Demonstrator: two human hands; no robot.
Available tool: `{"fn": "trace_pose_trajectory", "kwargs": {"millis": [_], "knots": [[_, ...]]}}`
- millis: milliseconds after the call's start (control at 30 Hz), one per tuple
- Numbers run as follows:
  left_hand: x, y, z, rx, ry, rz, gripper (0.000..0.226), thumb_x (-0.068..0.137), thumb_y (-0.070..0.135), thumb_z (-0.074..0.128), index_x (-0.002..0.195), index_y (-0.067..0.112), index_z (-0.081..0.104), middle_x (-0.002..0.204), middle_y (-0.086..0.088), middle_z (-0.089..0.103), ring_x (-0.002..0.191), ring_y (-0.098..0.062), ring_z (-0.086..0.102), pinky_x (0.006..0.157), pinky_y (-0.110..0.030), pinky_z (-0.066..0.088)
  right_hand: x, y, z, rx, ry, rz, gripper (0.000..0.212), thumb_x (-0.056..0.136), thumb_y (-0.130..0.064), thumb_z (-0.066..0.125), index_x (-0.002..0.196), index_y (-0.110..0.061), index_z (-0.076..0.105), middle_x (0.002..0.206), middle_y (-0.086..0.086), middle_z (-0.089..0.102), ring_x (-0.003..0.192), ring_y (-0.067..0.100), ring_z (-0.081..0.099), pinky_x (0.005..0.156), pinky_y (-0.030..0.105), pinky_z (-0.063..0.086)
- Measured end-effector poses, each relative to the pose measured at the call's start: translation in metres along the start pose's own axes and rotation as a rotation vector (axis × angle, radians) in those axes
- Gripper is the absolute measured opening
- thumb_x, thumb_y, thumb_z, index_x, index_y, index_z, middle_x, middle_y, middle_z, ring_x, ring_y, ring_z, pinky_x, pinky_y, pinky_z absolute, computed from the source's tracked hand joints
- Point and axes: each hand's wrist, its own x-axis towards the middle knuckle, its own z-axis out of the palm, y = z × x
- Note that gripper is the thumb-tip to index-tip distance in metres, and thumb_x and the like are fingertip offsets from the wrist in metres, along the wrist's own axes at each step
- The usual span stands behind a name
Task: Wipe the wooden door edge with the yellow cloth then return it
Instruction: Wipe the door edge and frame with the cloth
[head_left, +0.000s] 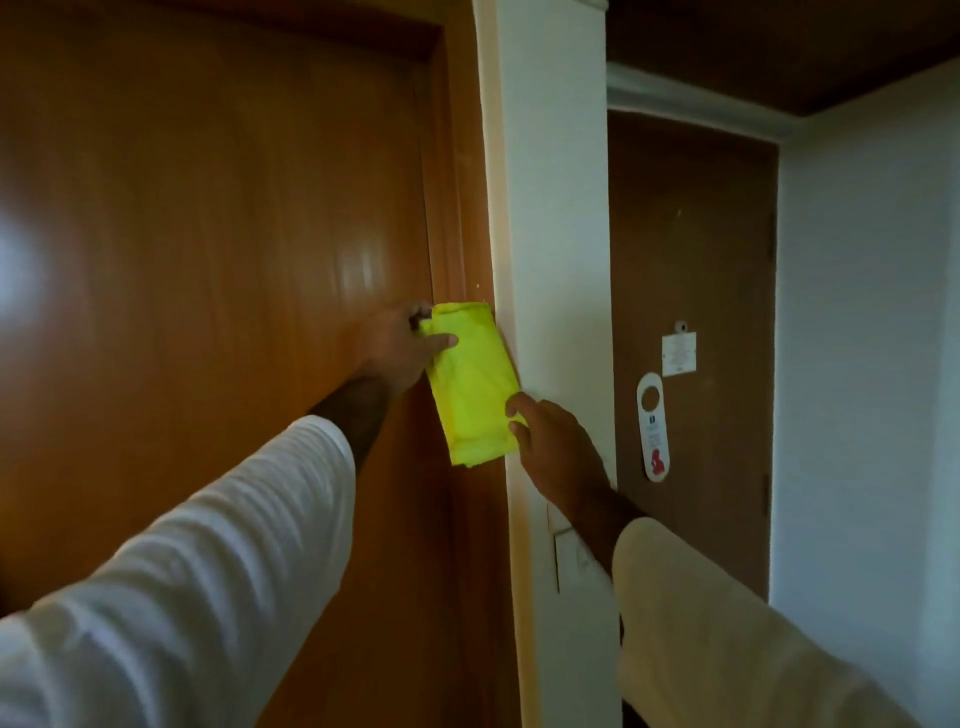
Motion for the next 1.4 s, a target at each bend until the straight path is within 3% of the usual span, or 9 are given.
{"fn": "trace_pose_trajectory", "kwargs": {"millis": [133, 333, 433, 500, 600, 700, 900, 1033, 1400], "knots": [[0.045, 0.024, -0.003, 0.165, 0.059, 0.112, 0.048, 0.073, 0.024, 0.090, 0.115, 0.008, 0.074, 0.104, -0.006, 0.071, 0.094, -0.023, 0.066, 0.083, -0.031, 0.053, 0.040, -0.012, 0.003, 0.023, 0.031, -0.001, 0.036, 0.101, -0.019, 0.048, 0.136, -0.026, 0.050, 0.115, 0.013, 0.066, 0.107, 0.030, 0.063, 0.088, 0.043, 0.055], [0.069, 0.043, 0.006, 0.306, 0.048, 0.208, 0.030, 0.076, 0.017, 0.084, 0.105, 0.011, 0.074, 0.101, -0.006, 0.074, 0.091, -0.023, 0.067, 0.079, -0.034, 0.055, 0.076, -0.014, 0.010, -0.119, -0.063, 0.104, 0.060, 0.090, -0.027, 0.065, 0.144, -0.027, 0.039, 0.113, 0.015, 0.067, 0.104, 0.036, 0.068, 0.087, 0.045, 0.057], [0.073, 0.044, 0.009, 0.337, 0.042, 0.193, 0.025, 0.071, 0.016, 0.082, 0.095, 0.016, 0.072, 0.097, -0.008, 0.076, 0.088, -0.028, 0.071, 0.076, -0.041, 0.061, 0.087, -0.018, 0.008, -0.278, -0.018, 0.038, 0.037, 0.097, -0.027, 0.038, 0.129, -0.015, 0.053, 0.111, 0.015, 0.067, 0.101, 0.037, 0.067, 0.085, 0.043, 0.054], [0.074, 0.043, 0.008, 0.351, 0.046, 0.182, 0.027, 0.068, 0.020, 0.082, 0.092, 0.019, 0.070, 0.095, -0.006, 0.076, 0.086, -0.028, 0.072, 0.075, -0.045, 0.062, 0.096, -0.028, 0.006, -0.387, 0.048, -0.118, 0.051, 0.090, -0.030, 0.017, 0.108, -0.009, 0.060, 0.110, 0.016, 0.063, 0.101, 0.037, 0.062, 0.086, 0.040, 0.051], [0.076, 0.041, 0.007, 0.346, 0.022, 0.205, 0.029, 0.071, 0.022, 0.083, 0.096, 0.016, 0.070, 0.097, -0.007, 0.076, 0.089, -0.028, 0.071, 0.077, -0.045, 0.061, 0.124, -0.033, 0.019, -0.401, 0.284, -0.270, 0.035, 0.086, -0.019, 0.051, 0.114, 0.000, 0.063, 0.122, 0.023, 0.061, 0.114, 0.040, 0.059, 0.098, 0.045, 0.052], [0.077, 0.030, -0.003, 0.332, 0.049, 0.201, 0.036, 0.080, 0.039, 0.081, 0.106, 0.017, 0.070, 0.102, -0.004, 0.073, 0.093, -0.023, 0.068, 0.078, -0.036, 0.055, 0.142, -0.038, 0.040, -0.292, 0.332, -0.202, 0.054, 0.091, -0.014, 0.055, 0.142, -0.002, 0.045, 0.149, 0.024, 0.045, 0.135, 0.038, 0.047, 0.110, 0.046, 0.046], [0.047, -0.064, -0.051, 0.975, 0.088, 0.385, 0.079, 0.102, 0.063, 0.031, 0.159, 0.009, 0.027, 0.169, -0.015, 0.027, 0.157, -0.033, 0.027, 0.128, -0.054, 0.027, 0.144, -0.039, 0.071, -0.245, 0.428, -0.137, 0.067, 0.099, -0.033, 0.049, 0.156, -0.010, 0.023, 0.163, 0.018, 0.024, 0.150, 0.035, 0.028, 0.117, 0.046, 0.038], [0.036, -0.105, -0.066, 1.315, 0.032, 0.568, 0.086, 0.102, 0.066, 0.017, 0.164, 0.007, 0.011, 0.174, -0.015, 0.012, 0.162, -0.031, 0.013, 0.130, -0.054, 0.016, 0.170, -0.044, 0.067, -0.237, 0.474, -0.156, 0.076, 0.099, -0.052, 0.042, 0.158, -0.011, 0.017, 0.166, 0.014, 0.021, 0.154, 0.031, 0.018, 0.122, 0.046, 0.026], [0.037, -0.106, -0.063, 1.375, 0.102, 0.616, 0.089, 0.102, 0.067, 0.020, 0.164, 0.004, 0.009, 0.174, -0.017, 0.011, 0.162, -0.032, 0.013, 0.130, -0.056, 0.015, 0.145, -0.031, 0.083, -0.235, 0.471, -0.145, 0.070, 0.102, -0.043, 0.040, 0.158, -0.011, 0.015, 0.167, 0.014, 0.017, 0.155, 0.030, 0.015, 0.123, 0.042, 0.018]]}}
